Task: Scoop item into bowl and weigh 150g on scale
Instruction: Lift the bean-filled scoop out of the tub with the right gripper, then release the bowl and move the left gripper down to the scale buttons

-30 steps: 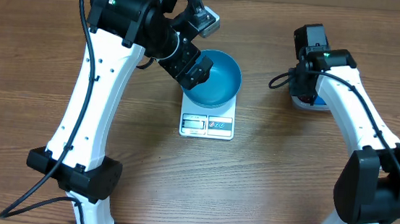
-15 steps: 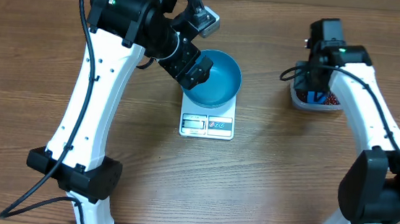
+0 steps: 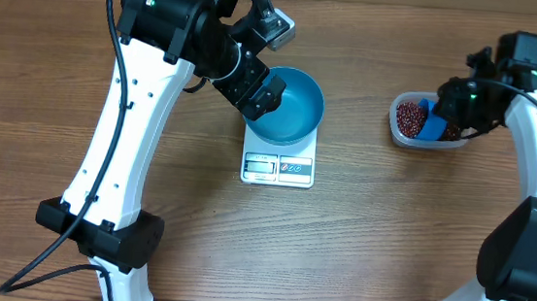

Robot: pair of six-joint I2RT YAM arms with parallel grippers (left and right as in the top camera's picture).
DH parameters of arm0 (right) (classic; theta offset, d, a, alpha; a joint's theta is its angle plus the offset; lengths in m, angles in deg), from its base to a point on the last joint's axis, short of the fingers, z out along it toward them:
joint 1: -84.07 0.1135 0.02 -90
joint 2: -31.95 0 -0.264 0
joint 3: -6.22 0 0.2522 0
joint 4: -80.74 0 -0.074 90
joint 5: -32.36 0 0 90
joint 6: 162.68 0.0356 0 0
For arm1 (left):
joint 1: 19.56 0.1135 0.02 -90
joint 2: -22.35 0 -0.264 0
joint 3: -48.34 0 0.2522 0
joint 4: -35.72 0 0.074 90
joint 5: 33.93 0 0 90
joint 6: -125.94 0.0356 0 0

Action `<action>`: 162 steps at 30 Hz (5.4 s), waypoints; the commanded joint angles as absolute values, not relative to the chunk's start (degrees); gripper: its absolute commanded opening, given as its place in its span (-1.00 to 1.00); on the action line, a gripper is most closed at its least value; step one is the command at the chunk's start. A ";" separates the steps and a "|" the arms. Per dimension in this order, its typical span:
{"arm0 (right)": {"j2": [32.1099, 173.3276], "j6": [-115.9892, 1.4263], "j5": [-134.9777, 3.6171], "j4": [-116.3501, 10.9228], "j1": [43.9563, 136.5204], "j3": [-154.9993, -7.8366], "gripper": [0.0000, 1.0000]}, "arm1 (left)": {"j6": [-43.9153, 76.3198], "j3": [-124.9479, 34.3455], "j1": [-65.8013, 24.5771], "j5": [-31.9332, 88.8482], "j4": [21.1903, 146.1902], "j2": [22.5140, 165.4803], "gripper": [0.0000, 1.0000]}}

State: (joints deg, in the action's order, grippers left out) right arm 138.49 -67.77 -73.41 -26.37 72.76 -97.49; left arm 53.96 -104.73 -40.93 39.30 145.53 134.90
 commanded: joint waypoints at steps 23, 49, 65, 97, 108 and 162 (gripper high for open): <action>138.16 -60.71 -84.73 -22.67 70.84 -97.56 -0.92 | 54.83 -104.53 -40.97 38.66 145.40 135.19 0.99; 138.49 -61.17 -88.84 -21.27 64.09 -97.54 -0.92 | 54.86 -104.53 -40.97 38.66 145.43 135.19 0.99; 138.49 -66.88 -102.96 -19.48 57.81 -97.54 -0.92 | 54.83 -104.53 -40.97 38.66 145.43 135.19 0.99; 138.49 -80.52 -129.29 -18.47 53.88 -97.54 -0.92 | 54.83 -104.53 -40.97 38.66 145.43 135.19 0.99; 138.49 -80.71 -126.13 -17.62 53.88 -97.54 -0.93 | 54.81 -104.53 -40.97 38.62 142.23 135.19 0.99; 138.49 -81.59 -124.55 -16.14 53.90 -97.54 -0.92 | 47.71 -70.94 -66.83 56.57 129.25 118.60 -0.91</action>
State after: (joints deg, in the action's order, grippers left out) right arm 138.51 -80.45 -123.17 -15.92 54.10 -97.47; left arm 49.17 -77.10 -67.00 56.72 131.35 125.20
